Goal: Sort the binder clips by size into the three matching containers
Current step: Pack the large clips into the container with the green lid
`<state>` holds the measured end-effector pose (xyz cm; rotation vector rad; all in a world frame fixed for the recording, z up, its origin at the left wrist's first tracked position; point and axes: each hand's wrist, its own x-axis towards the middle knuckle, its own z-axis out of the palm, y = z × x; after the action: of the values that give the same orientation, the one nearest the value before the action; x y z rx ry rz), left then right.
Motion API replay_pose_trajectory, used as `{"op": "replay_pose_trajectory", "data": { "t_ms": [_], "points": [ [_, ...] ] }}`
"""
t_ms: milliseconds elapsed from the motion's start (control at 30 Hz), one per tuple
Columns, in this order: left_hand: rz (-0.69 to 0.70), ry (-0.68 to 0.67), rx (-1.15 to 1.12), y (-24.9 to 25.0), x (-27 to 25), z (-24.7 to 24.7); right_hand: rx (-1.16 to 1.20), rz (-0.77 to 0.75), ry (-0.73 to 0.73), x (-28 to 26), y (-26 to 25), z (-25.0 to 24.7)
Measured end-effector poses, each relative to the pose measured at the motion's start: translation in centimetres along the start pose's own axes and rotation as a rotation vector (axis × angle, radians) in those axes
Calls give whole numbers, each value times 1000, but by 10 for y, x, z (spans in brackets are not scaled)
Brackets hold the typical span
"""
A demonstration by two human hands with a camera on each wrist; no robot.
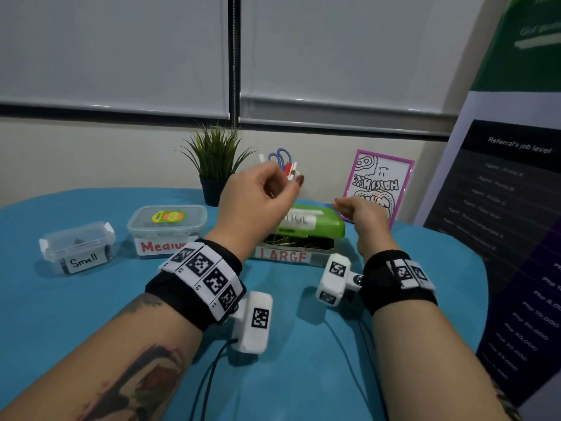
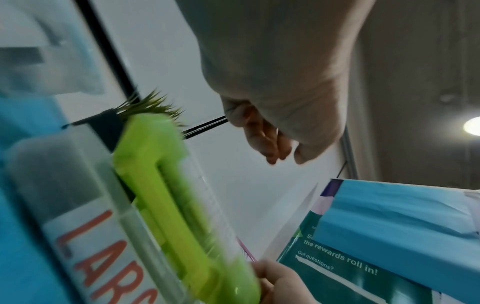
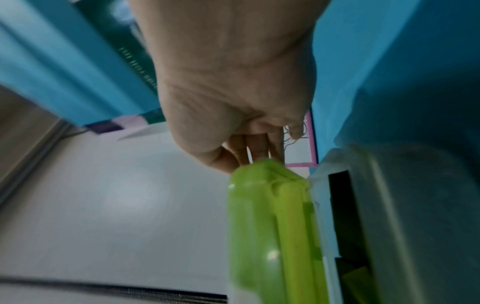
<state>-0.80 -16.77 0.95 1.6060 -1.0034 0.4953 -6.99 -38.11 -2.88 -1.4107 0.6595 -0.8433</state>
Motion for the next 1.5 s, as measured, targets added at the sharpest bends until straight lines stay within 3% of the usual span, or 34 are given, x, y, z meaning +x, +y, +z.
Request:
{"op": "replay_pose_trajectory", "data": {
  "t_ms": [100,267,367,500,633,867,1267,1500],
  "points": [
    [-15,-25,138,-8,5,-1,-262,-136,-51,1,7,8],
    [-372,-586,439,-34,-1,6,-598,-169,-292,-15,2,16],
    [-364,-772,608,-43,-6,9,-775,-248,-417,-24,0,23],
    [-355,-878,672,-45,-7,8,-1044,-357,-560,-21,1,26],
    [-333,-913,694,-49,-7,6,-1175,-299,-600,-18,2,28],
    [-301,-905,696,-54,-7,5,-1145,-246,-662,-25,-6,20],
    [-301,-881,693,-58,-7,7,-1110,-282,-620,-22,-1,22],
    [-322,-788,677,-37,-14,-2,-1355,-315,-540,-39,-6,33]
  ]
}}
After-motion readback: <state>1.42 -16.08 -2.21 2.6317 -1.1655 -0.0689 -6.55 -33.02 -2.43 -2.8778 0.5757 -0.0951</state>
